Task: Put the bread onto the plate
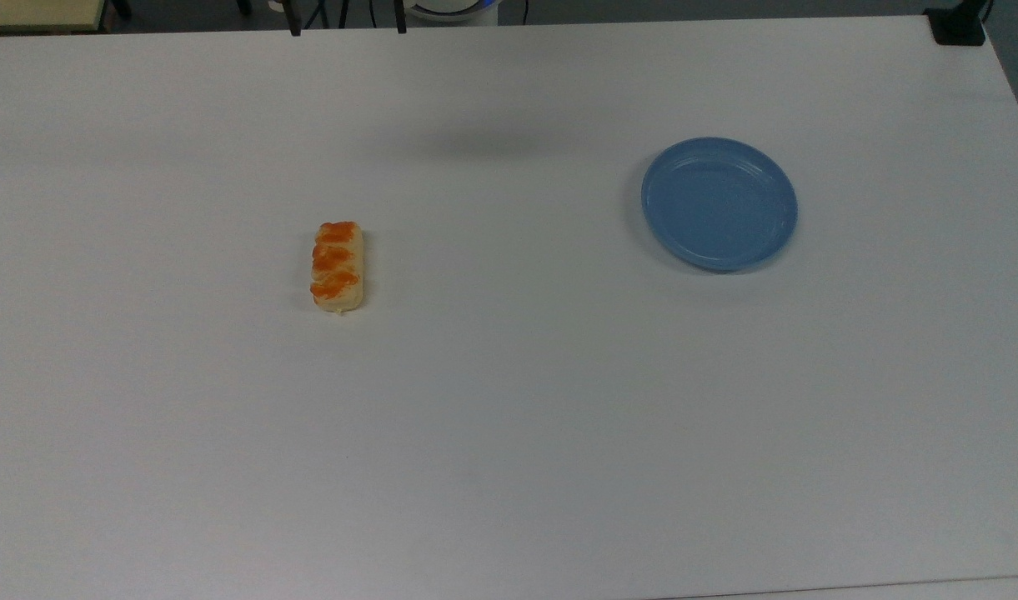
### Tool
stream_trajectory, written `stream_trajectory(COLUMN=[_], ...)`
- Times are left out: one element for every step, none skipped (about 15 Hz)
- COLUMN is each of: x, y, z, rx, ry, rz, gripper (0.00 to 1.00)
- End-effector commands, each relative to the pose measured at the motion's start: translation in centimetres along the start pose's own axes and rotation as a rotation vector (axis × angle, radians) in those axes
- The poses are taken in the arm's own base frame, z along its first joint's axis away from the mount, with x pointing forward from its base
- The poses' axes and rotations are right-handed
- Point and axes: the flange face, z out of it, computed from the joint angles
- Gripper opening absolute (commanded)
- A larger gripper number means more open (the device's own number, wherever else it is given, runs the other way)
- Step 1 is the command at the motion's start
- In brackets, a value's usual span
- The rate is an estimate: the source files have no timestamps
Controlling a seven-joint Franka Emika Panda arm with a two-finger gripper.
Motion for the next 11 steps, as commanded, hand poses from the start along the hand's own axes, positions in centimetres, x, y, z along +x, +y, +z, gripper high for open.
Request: stream_trajectory(x=[0.59, 0.59, 0.59, 0.59, 0.57, 0.57, 0.55, 0.56, 0.60, 0.68, 0.74], y=[-1.44, -1.43, -1.43, -1.43, -1.27, -1.27, -1.18, -1.18, -1.07, -0.76, -0.74], z=[0.78, 0.78, 0.78, 0.78, 0.78, 0.78, 0.80, 0.78, 0.86, 1.05, 1.12], rx=[0.017, 0.015, 0.015, 0.015, 0.015, 0.015, 0.015, 0.015, 0.011, 0.005, 0.003], ry=[0.010, 0.009, 0.009, 0.009, 0.009, 0.009, 0.008, 0.009, 0.009, 0.005, 0.005], rz=[0.004, 0.002, 0.002, 0.003, 0.005, 0.005, 0.008, 0.008, 0.009, 0.011, 0.011], gripper=[1.00, 1.00, 1.00, 1.00, 1.00, 1.00, 1.00, 1.00, 1.00, 1.00, 1.00])
